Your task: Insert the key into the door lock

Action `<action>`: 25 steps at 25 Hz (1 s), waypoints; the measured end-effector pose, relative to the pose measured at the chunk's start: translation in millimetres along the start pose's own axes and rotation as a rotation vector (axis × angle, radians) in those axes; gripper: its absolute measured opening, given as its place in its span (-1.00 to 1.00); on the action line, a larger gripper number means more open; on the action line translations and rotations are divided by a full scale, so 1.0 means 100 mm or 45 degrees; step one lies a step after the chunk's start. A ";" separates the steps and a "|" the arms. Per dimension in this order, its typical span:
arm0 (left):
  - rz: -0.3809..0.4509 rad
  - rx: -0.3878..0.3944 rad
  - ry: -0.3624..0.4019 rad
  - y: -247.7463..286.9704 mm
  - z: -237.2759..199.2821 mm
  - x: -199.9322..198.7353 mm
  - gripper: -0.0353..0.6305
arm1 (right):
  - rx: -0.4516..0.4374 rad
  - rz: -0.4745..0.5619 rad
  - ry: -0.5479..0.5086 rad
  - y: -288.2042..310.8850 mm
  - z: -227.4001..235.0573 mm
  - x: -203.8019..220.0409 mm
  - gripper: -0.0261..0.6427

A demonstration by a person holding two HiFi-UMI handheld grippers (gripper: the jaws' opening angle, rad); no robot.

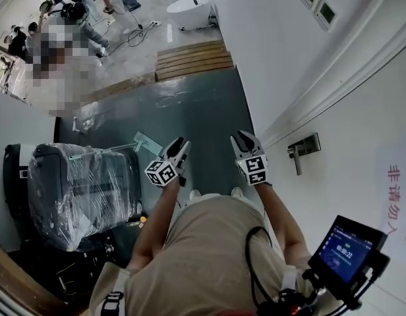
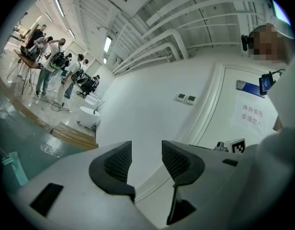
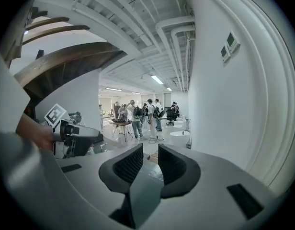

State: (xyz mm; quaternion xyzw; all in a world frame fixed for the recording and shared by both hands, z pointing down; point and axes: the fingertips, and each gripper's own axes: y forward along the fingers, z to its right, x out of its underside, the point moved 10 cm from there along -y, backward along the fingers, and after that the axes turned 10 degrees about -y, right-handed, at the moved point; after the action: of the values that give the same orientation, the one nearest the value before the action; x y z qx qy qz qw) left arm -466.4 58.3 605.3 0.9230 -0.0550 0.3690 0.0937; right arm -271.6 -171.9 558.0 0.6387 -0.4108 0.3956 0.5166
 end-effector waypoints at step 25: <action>0.018 -0.056 -0.108 -0.13 -0.06 0.13 -0.31 | -0.067 0.013 0.180 0.14 0.06 0.07 -0.66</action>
State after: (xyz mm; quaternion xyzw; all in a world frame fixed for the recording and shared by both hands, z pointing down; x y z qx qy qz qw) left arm -458.9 72.3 617.3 0.9352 -0.0736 0.3290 0.1088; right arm -281.4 -180.5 568.5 0.5935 -0.3867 0.4312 0.5588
